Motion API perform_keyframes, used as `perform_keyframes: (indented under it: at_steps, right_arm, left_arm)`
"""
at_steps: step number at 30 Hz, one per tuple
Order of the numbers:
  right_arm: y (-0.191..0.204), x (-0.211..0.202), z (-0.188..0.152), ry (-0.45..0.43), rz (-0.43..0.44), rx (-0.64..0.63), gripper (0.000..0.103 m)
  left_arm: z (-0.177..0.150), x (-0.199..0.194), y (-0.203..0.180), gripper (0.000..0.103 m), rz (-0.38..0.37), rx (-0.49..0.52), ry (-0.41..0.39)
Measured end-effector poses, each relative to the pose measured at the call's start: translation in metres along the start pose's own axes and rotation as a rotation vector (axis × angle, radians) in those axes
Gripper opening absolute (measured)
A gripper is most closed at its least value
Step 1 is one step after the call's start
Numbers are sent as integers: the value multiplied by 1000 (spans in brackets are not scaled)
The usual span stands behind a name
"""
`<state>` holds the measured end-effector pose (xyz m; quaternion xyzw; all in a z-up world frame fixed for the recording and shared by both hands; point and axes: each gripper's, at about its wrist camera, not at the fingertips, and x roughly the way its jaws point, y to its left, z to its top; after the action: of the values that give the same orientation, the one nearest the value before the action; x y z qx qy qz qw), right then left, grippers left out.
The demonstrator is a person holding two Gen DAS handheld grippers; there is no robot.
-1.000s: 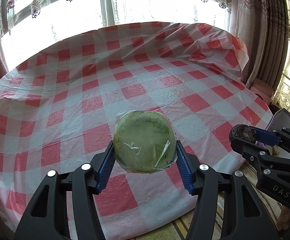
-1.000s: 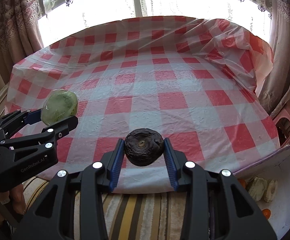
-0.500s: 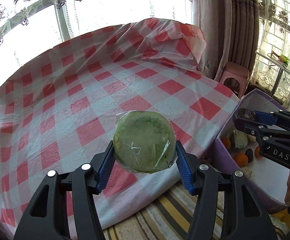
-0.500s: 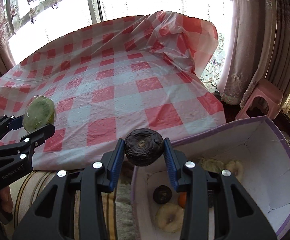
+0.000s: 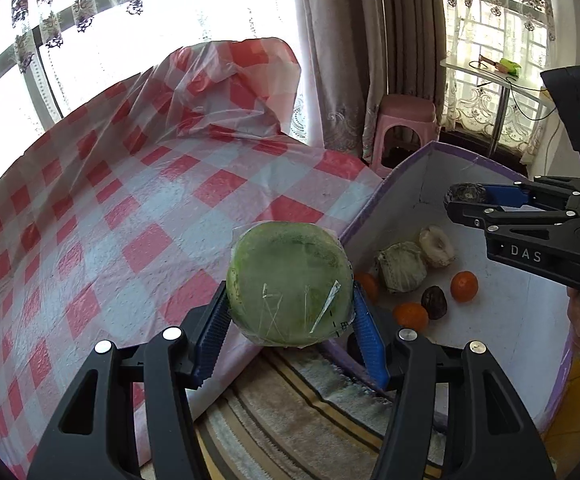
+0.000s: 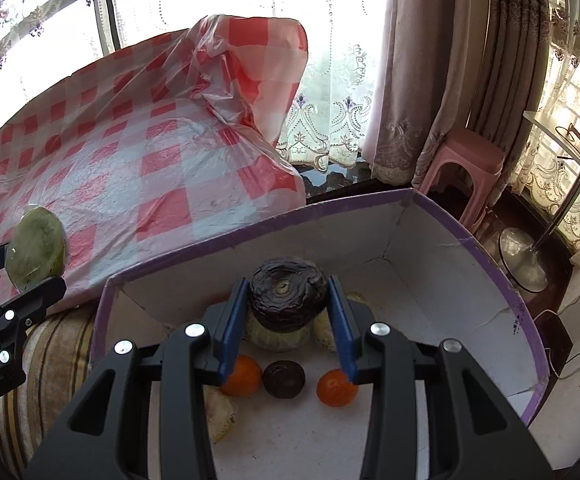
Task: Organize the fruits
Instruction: 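Carry the wrapped cabbage and dried fruit over into the white box, then open the right gripper to drop the dried fruit while the left gripper releases the cabbage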
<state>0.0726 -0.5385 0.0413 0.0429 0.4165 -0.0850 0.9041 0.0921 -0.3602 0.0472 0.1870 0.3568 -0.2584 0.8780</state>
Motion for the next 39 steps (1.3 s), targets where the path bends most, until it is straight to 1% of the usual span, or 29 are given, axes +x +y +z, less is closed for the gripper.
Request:
perform_keyframes:
  at_steps: [5,10,15,20,23,30,35,37,39]
  right_arm:
    - [-25,6,-5,33,-73,2,40]
    - [-43,10,-7,45,-147,-3,40]
    - [-55,17,-7,69,-173,3,40]
    - [-61,26,-9,102,-181,4,40]
    - [-64,32,-11,123,-192,-9,40]
    - [-65,54,-14,204,-200,-37,40]
    - [-58,67,-14,245,-226,-106,40]
    - [-56,75,-15,275,-231,-130,40]
    - [-54,78,-16,287,-237,-140,40]
  left_arm:
    - [4,15,-38,56,-73,67,32]
    - [5,27,-71,56,-148,113,76]
    - [2,39,-97,56,-202,176,128]
    - [0,55,-114,56,-263,219,204]
    - [-3,62,-124,56,-277,253,231]
    - [-4,79,-136,56,-297,293,297]
    - [-3,87,-143,56,-290,326,320]
    - [-4,91,-144,56,-287,331,344]
    - [-6,95,-147,57,-283,351,371]
